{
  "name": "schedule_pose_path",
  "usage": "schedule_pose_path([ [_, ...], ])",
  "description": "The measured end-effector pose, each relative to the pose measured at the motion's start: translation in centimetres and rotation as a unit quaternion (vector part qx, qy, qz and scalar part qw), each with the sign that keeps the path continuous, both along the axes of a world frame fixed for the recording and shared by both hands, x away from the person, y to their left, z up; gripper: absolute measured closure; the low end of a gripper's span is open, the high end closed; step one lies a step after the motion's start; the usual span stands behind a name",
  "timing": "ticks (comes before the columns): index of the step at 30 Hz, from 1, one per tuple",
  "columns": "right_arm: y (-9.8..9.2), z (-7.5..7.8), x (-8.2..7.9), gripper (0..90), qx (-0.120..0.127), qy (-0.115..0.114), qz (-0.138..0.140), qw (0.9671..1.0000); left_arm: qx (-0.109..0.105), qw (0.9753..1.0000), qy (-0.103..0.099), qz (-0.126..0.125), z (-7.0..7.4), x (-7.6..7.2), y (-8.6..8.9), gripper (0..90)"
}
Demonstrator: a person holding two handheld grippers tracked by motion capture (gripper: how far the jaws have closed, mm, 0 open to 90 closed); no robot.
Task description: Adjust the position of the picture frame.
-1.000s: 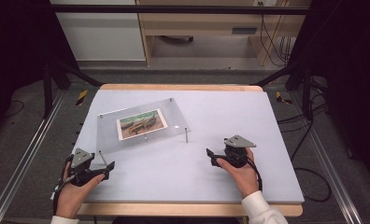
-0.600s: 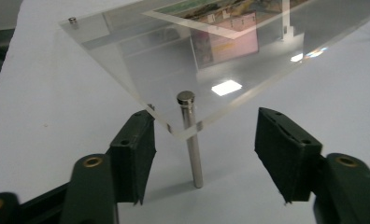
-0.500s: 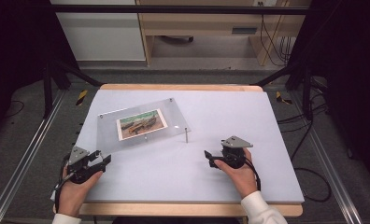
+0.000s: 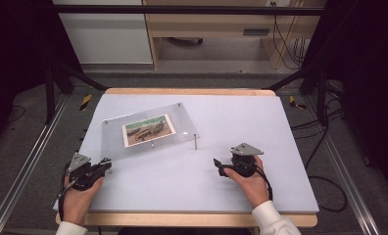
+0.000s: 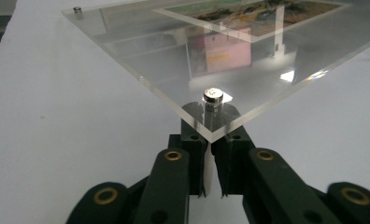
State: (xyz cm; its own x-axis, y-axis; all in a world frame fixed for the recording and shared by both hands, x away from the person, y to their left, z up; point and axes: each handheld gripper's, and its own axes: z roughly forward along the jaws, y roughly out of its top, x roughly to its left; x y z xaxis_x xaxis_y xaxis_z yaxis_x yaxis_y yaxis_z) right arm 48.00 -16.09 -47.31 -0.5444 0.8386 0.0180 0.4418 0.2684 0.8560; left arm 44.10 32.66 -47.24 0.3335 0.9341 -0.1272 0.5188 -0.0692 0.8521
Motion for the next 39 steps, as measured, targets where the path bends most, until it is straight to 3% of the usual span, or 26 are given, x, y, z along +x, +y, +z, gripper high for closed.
schedule_pose_path([
  [7, 0.7, 0.3, -0.1, 19.2, -0.013, -0.012, 0.01, 0.9998, -0.019, 0.9998, 0.003, -0.002, 0.2, 0.1, 0.2, 84.0],
  [11, 2.2, 0.8, 0.2, 20.2, -0.013, -0.009, 0.03, 0.9994, -0.033, 0.9994, 0.0, 0.002, 0.3, 0.1, 0.5, 84.2],
  [17, 4.7, 1.4, 1.4, 32.9, -0.024, 0.004, 0.05, 0.9985, -0.049, 0.9988, -0.006, 0.0, 0.8, 0.3, 0.7, 84.3],
  [22, 6.2, 1.2, 3.7, 47.7, 0.001, 0.002, 0.033, 0.9995, -0.076, 0.9971, -0.005, 0.001, 1.0, 0.4, 1.0, 84.4],
  [28, 7.6, 1.7, 5.6, 56.6, 0.013, 0.0, 0.042, 0.999, -0.094, 0.9955, -0.009, -0.002, 1.2, 0.4, 1.2, 84.3],
  [32, 7.8, 1.7, 6.6, 59.9, 0.019, 0.002, 0.04, 0.999, -0.097, 0.9953, -0.011, -0.002, 1.3, 0.4, 1.2, 84.3],
  [34, 7.9, 1.4, 7.3, 63.3, 0.04, 0.01, 0.033, 0.9986, -0.096, 0.9953, -0.011, -0.002, 1.3, 0.4, 1.2, 84.3],
  [39, 8.1, 0.9, 7.9, 70.2, 0.057, 0.014, 0.034, 0.9977, -0.096, 0.9953, -0.009, -0.002, 1.3, 0.4, 1.2, 84.3],
])
